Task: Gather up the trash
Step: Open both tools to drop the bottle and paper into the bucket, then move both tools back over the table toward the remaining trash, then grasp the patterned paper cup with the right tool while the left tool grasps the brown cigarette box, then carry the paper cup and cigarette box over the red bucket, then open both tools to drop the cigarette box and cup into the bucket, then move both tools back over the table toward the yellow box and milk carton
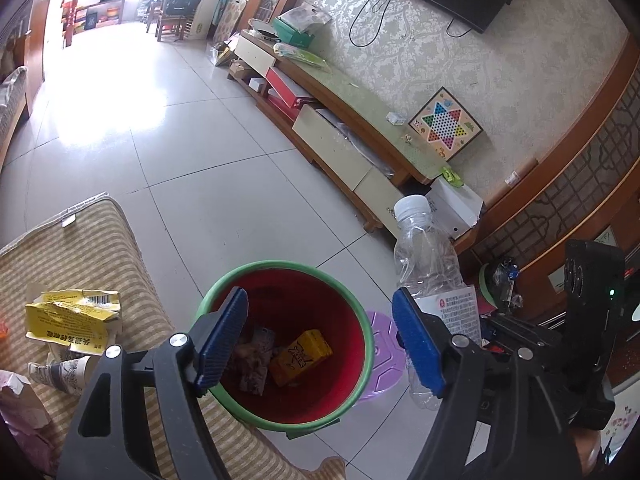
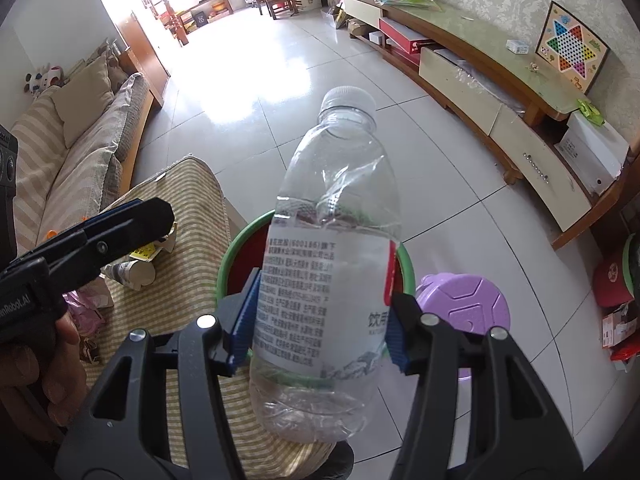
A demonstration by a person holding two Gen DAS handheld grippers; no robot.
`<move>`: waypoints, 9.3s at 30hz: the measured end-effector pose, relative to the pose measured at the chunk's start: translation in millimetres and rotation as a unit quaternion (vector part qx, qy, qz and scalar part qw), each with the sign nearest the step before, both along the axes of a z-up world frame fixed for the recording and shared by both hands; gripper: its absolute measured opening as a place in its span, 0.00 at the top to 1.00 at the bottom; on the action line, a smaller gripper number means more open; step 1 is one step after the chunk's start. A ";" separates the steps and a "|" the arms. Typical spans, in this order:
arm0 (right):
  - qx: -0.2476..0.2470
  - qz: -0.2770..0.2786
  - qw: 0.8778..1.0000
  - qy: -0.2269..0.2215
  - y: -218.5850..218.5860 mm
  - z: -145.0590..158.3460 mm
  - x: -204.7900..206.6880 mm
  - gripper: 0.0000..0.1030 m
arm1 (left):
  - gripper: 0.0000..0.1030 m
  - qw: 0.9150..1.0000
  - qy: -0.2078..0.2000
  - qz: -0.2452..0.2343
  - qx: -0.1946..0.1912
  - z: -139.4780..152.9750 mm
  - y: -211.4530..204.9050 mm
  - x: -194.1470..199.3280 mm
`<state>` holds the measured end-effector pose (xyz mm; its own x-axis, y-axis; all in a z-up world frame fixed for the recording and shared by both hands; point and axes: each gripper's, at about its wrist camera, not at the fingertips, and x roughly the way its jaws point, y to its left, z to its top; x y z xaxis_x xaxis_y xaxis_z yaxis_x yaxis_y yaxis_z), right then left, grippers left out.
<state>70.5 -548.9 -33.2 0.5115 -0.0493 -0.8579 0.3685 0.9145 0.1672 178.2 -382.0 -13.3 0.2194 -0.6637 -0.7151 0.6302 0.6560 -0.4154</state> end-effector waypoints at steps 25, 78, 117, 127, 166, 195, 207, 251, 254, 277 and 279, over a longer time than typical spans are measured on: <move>-0.057 0.036 0.998 -0.002 43.7 9.5 18.5 0.05 | 0.08 0.995 -0.036 0.090 0.034 19.3 117.7 -3.7; -0.207 0.382 0.900 0.040 304.0 -78.2 110.9 0.13 | 0.16 0.964 0.056 0.197 0.167 -139.4 325.8 -20.0; -0.314 0.473 0.823 0.030 330.5 -98.0 95.0 0.58 | 0.27 0.962 0.038 0.225 0.152 -133.1 352.0 -31.4; -0.251 0.488 0.836 -0.009 326.3 -79.1 71.2 0.58 | 0.27 0.962 0.036 0.227 0.145 -125.0 358.5 -41.6; -0.220 0.279 0.931 -0.082 198.4 31.8 13.5 0.58 | 0.27 0.979 -0.057 0.162 0.113 -14.9 266.7 -40.3; -0.061 0.004 0.997 -0.045 11.3 14.3 -8.5 0.59 | 0.27 0.991 -0.094 -0.018 0.096 2.7 28.6 -29.7; -0.020 -0.010 0.999 -0.040 -0.7 9.1 0.1 0.59 | 0.27 0.990 -0.074 -0.047 0.111 -24.9 -16.9 -36.3; -0.075 0.050 0.995 -0.051 59.4 23.4 28.8 0.05 | 0.08 0.984 -0.109 0.103 0.100 2.1 145.4 -30.1; -0.070 0.083 0.992 -0.059 83.9 23.7 35.2 0.05 | 0.08 0.978 -0.119 0.116 0.127 -4.7 169.6 -38.9; -0.132 0.276 0.951 -0.030 261.1 -26.8 85.5 0.05 | 0.08 0.954 -0.034 0.235 0.184 -67.6 394.9 -42.6; -0.137 0.281 0.950 -0.019 266.5 -36.9 90.8 0.05 | 0.08 0.954 -0.033 0.218 0.202 -77.4 401.6 -38.4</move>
<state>161.3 -282.3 -70.1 0.5536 0.0213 -0.8325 -0.1923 0.9759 -0.1030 139.8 19.6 -90.7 0.4645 -0.1723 -0.8686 0.2771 0.9599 -0.0423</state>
